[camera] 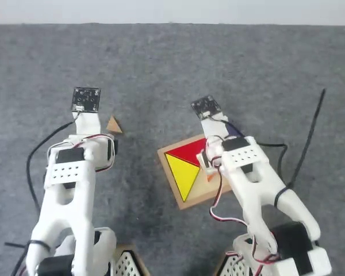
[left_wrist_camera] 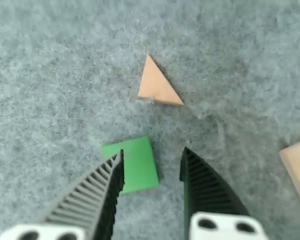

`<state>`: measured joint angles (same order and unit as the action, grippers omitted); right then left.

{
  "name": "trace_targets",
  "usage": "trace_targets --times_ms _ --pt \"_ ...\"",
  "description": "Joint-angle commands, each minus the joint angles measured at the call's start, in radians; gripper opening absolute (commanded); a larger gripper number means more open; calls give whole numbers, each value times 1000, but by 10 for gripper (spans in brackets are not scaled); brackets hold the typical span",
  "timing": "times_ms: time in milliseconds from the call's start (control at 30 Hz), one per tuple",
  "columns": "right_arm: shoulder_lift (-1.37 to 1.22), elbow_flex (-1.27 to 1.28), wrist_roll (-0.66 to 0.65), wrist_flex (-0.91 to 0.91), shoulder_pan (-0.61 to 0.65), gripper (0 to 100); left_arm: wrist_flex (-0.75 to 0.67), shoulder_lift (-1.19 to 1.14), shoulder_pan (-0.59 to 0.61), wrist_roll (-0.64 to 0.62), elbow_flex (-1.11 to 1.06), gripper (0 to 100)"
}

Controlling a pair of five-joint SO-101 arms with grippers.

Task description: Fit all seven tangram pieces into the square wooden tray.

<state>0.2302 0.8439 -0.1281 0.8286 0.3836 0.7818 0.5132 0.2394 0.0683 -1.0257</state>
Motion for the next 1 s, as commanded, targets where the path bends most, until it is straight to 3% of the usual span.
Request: trace_targets --times_ms 0,600,967 --pt "27 -3 -15 1 4 173 -28 44 -6 -5 10 174" --pt "-257 -258 -81 -25 -90 173 -23 44 -26 -3 4 174" --pt "-85 -267 -41 -16 -93 173 -23 44 -28 -3 2 174"
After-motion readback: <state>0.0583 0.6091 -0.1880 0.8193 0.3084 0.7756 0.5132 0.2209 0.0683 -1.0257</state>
